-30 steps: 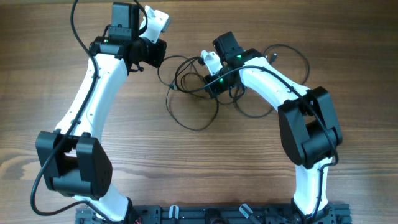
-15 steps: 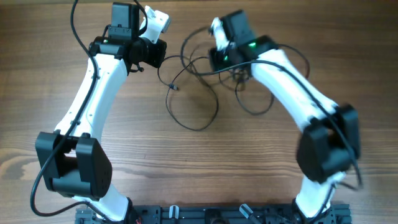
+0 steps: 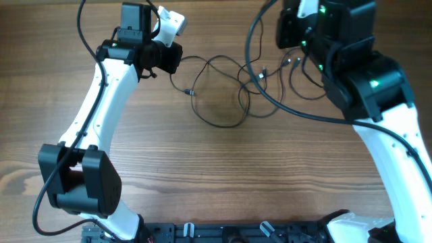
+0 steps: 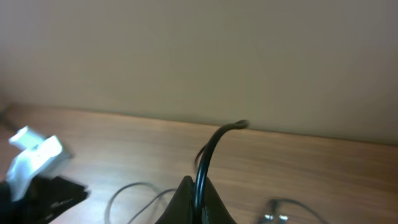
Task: Untangle cables
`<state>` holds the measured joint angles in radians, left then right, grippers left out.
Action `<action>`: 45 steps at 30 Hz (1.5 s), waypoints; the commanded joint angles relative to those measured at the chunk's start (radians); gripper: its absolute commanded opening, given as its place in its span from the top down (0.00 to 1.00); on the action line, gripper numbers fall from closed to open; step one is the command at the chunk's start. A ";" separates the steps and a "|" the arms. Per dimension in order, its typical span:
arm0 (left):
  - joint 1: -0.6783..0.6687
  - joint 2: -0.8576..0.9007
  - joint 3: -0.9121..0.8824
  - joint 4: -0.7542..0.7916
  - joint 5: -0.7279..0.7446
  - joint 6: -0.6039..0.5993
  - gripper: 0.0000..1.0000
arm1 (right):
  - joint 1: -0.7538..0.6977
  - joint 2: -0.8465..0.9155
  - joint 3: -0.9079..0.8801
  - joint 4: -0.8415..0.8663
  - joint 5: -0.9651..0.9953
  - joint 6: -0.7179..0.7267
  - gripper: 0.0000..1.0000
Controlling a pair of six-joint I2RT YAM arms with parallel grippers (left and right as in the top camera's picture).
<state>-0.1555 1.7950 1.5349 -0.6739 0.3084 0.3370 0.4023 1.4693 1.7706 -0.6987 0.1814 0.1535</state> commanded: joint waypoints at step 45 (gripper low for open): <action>0.000 -0.124 -0.005 -0.101 0.024 -0.006 0.85 | -0.103 0.385 0.129 -0.045 -0.100 0.032 0.96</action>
<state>-0.1555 1.7092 1.5349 -0.7712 0.3130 0.3370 0.2989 1.8103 1.8824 -0.7521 0.1814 0.1825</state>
